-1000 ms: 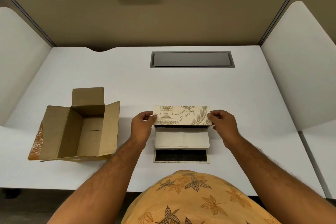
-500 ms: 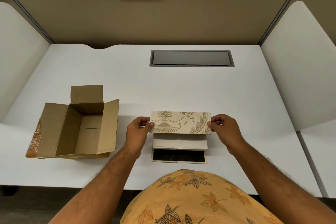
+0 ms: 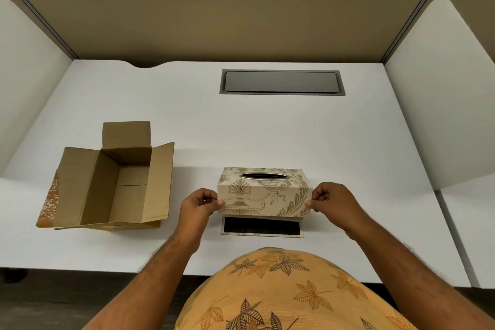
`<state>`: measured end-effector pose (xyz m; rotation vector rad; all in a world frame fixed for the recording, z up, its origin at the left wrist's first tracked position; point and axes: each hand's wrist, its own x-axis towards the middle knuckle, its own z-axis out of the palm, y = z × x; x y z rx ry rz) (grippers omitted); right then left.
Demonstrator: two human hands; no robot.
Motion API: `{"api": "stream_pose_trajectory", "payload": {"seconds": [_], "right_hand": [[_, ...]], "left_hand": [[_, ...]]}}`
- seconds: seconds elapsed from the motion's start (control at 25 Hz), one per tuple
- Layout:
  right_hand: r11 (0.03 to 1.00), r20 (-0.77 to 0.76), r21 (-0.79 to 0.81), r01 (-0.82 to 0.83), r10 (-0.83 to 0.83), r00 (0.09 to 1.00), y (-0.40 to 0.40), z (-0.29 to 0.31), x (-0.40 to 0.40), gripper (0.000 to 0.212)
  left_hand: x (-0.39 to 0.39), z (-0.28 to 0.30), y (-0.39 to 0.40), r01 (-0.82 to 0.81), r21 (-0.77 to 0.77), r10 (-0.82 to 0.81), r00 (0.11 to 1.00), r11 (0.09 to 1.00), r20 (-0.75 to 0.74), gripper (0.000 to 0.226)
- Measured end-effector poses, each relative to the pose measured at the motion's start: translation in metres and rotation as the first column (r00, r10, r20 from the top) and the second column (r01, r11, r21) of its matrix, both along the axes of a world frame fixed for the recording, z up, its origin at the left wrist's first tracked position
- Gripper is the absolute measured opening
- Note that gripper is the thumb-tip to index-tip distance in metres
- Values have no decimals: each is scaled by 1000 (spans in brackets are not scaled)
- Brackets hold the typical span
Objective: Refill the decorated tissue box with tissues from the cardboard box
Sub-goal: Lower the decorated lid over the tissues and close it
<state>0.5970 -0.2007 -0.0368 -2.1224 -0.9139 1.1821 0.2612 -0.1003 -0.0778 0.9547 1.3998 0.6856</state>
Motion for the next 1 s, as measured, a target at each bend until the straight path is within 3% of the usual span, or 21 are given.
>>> {"api": "stream_pose_trajectory", "payload": {"seconds": [0.2, 0.4, 0.64, 1.0], "right_hand": [[993, 59, -68, -96, 100, 993, -15, -8, -4, 22], [967, 141, -158, -201, 224, 964, -22, -17, -8, 30], [913, 226, -276, -302, 367, 903, -29, -30, -18, 35], [927, 273, -247, -281, 345, 898, -37, -39, -26, 14]], "left_hand": [[-13, -13, -18, 54, -33, -54, 998, 998, -11, 17], [-19, -23, -27, 110, -81, -116, 991, 991, -72, 37], [-23, -31, -33, 221, -100, -239, 941, 970, -238, 23], [-23, -31, -31, 275, -110, -296, 907, 955, -301, 24]]}}
